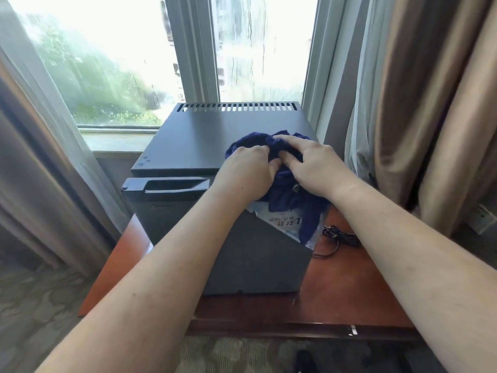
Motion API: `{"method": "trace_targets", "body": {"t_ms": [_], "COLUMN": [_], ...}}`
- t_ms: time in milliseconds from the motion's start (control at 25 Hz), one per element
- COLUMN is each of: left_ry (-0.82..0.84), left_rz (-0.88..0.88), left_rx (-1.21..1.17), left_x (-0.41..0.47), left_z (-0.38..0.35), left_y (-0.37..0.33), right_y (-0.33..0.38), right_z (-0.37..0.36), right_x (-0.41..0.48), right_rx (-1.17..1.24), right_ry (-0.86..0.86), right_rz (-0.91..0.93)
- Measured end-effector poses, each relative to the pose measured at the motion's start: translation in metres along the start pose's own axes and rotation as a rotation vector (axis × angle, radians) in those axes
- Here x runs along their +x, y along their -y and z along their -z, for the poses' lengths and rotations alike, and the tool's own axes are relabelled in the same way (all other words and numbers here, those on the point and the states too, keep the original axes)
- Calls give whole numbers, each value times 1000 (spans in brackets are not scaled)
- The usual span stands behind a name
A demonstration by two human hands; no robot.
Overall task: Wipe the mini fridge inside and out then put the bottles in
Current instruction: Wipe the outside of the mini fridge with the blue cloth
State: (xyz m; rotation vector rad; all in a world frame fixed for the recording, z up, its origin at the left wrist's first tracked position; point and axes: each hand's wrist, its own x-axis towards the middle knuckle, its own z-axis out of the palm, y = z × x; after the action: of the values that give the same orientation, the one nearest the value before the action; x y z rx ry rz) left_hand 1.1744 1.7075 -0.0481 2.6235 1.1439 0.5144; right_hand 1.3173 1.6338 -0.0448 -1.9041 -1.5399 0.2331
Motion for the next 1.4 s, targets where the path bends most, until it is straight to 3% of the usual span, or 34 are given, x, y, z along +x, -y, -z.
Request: {"method": "trace_targets", "body": {"t_ms": [240, 440, 760, 920, 1040, 1240, 1400], "left_ry": [64, 64, 62, -54, -42, 88, 87], "left_rz": [10, 114, 202, 315, 312, 182, 33], "left_rx": [74, 164, 42, -47, 148, 188, 218], "left_x": [75, 158, 241, 237, 227, 203, 169], "left_z": [-18, -33, -52, -61, -64, -58, -48], "left_y": [-36, -58, -87, -83, -79, -90, -103], "right_y": [-78, -155, -209, -210, -211, -209, -187], "right_z": [24, 19, 9, 5, 2, -8, -13], "right_x": [63, 130, 185, 181, 172, 134, 84], "right_rx": [103, 489, 962, 1041, 1049, 889, 1095], "right_ry": [2, -9, 244, 200, 168, 118, 100], "right_rz": [63, 148, -199, -233, -253, -303, -335]}}
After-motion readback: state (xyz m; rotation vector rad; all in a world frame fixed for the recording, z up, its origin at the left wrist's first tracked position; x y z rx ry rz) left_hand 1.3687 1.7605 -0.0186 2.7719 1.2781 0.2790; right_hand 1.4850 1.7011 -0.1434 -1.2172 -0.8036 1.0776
